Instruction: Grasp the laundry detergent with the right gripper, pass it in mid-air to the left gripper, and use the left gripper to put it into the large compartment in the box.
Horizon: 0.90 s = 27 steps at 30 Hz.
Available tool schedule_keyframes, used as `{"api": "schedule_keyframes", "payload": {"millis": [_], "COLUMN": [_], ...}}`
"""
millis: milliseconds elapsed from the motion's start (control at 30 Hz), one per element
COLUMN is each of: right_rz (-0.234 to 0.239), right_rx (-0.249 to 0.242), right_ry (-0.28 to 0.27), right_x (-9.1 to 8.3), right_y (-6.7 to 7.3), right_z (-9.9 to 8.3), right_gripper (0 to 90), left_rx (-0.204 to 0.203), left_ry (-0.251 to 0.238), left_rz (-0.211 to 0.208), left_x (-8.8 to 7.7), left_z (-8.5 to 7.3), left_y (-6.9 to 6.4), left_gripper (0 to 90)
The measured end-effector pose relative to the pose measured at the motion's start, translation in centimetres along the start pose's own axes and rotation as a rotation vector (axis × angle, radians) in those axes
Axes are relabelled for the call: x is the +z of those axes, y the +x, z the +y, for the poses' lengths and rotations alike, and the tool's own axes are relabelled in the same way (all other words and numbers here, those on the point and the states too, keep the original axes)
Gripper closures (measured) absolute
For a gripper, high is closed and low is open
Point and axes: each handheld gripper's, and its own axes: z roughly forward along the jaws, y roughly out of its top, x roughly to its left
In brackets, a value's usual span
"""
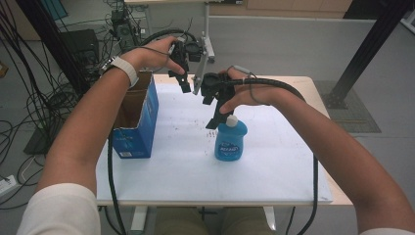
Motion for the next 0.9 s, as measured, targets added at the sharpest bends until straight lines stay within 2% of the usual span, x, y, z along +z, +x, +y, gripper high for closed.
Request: {"api": "schedule_keyframes", "payload": {"millis": [433, 667, 900], "right_rz": [-0.024, -0.023, -0.033], "right_rx": [0.010, 0.010, 0.019], "right_ry": [-0.035, -0.026, -0.013], "right_x": [-1.9, -2.2, -3.2], "right_y": [0.3, 0.4, 0.4], "right_z": [-1.1, -1.5, -2.0], "right_gripper": [10.8, 10.9, 11.2], "left_rx": [0.003, -0.002, -0.004], "left_ry": [-0.002, -0.004, -0.002], "left_rz": [-0.003, -0.002, -0.002], "left_x": [0.1, 0.1, 0.1], "left_z": [0.2, 0.1, 0.0], "left_y": [-0.2, -0.2, -0.2], "left_gripper": [9.5, 9.6, 9.6]}}
